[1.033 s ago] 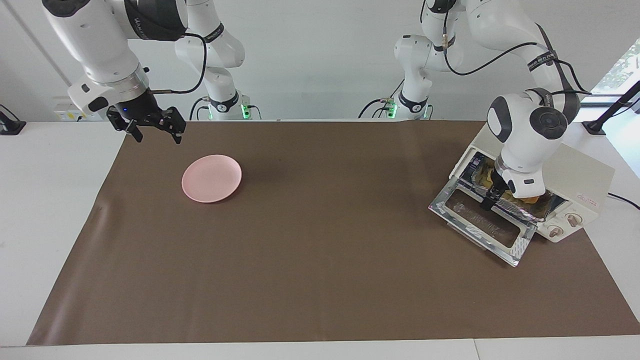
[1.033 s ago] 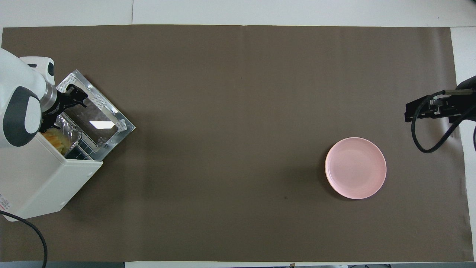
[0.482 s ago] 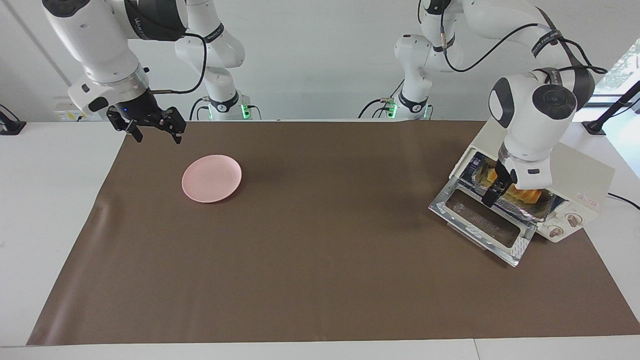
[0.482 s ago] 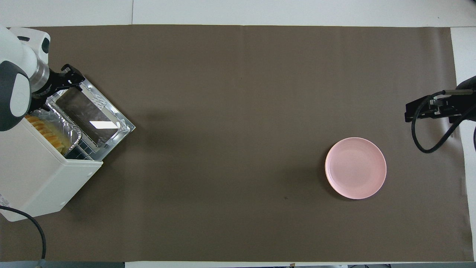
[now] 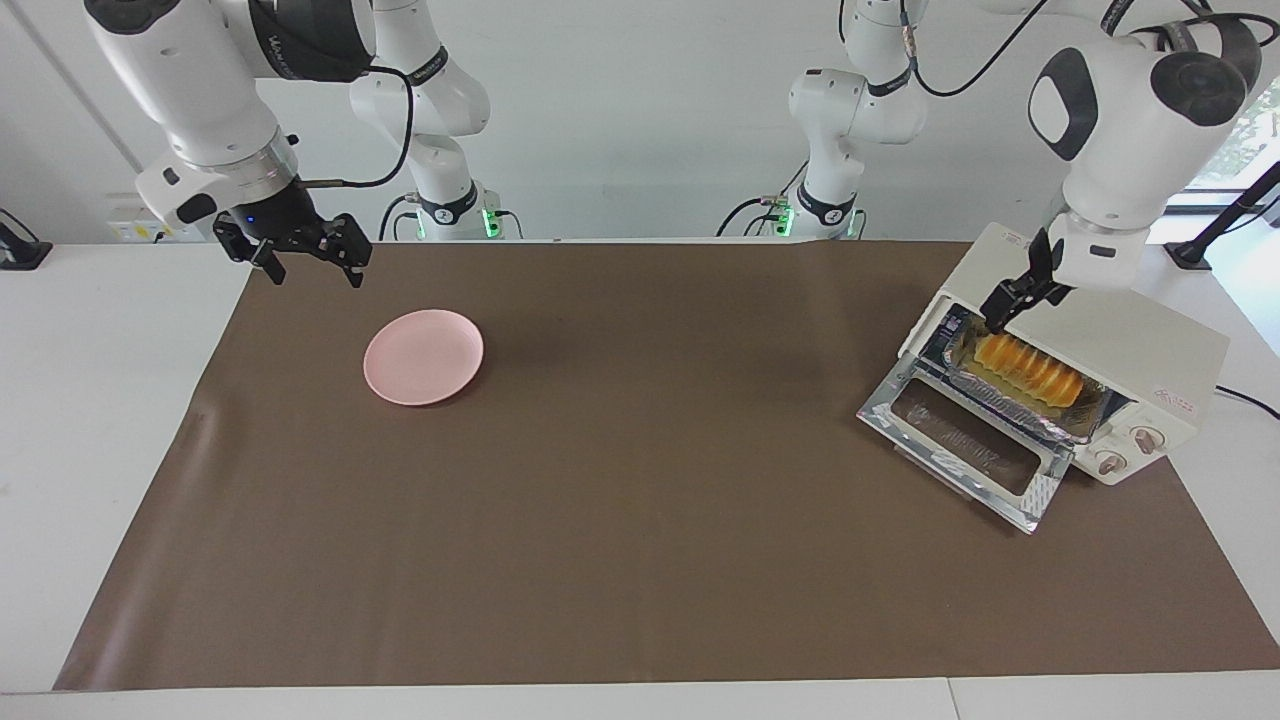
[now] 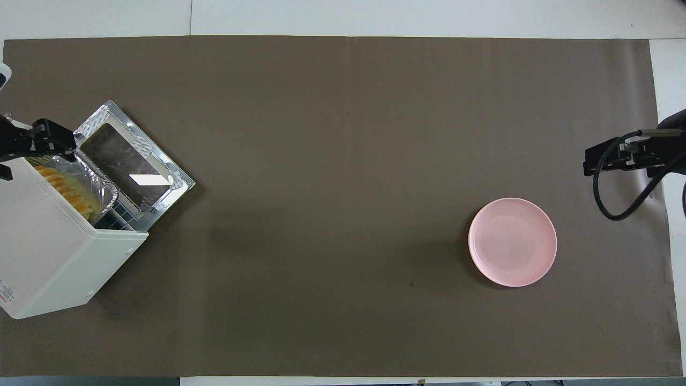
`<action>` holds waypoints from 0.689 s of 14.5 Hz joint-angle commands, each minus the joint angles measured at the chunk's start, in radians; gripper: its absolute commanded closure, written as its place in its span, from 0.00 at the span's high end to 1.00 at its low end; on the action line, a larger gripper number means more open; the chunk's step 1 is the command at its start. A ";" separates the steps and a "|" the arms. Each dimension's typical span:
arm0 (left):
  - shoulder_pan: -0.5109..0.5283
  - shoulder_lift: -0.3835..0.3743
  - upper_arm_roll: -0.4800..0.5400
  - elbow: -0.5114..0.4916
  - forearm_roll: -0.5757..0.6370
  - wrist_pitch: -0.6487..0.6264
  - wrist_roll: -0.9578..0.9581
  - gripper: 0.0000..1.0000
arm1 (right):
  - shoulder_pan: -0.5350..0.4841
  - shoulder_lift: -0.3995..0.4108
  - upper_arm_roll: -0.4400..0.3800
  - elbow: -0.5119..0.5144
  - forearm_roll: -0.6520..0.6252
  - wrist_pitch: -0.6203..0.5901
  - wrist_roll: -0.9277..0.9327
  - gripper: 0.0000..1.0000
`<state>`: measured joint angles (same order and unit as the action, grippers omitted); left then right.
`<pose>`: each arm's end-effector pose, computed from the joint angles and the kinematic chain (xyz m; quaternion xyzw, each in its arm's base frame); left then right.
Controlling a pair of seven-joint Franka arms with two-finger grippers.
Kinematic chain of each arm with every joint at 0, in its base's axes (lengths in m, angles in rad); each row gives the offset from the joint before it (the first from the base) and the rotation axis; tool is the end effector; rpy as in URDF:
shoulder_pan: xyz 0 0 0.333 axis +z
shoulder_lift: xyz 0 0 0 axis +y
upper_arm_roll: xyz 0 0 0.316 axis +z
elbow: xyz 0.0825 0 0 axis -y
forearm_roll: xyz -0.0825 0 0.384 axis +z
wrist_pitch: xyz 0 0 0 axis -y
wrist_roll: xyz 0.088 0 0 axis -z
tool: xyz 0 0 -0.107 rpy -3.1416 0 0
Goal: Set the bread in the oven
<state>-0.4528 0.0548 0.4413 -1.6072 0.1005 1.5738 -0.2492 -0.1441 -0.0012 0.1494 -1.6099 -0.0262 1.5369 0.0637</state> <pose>0.5666 -0.0019 0.5805 -0.9904 -0.1162 0.0330 0.0667 0.5491 0.0001 0.6040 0.9988 -0.0292 -0.0354 0.0144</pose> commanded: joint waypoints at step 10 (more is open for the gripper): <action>0.315 -0.127 -0.280 0.001 -0.105 -0.111 0.334 1.00 | -0.012 -0.020 0.009 -0.021 0.002 -0.006 -0.021 1.00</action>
<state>-0.1630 -0.0591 0.2059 -1.6072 0.0126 1.4760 0.0629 -0.1441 -0.0012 0.1494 -1.6099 -0.0262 1.5369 0.0637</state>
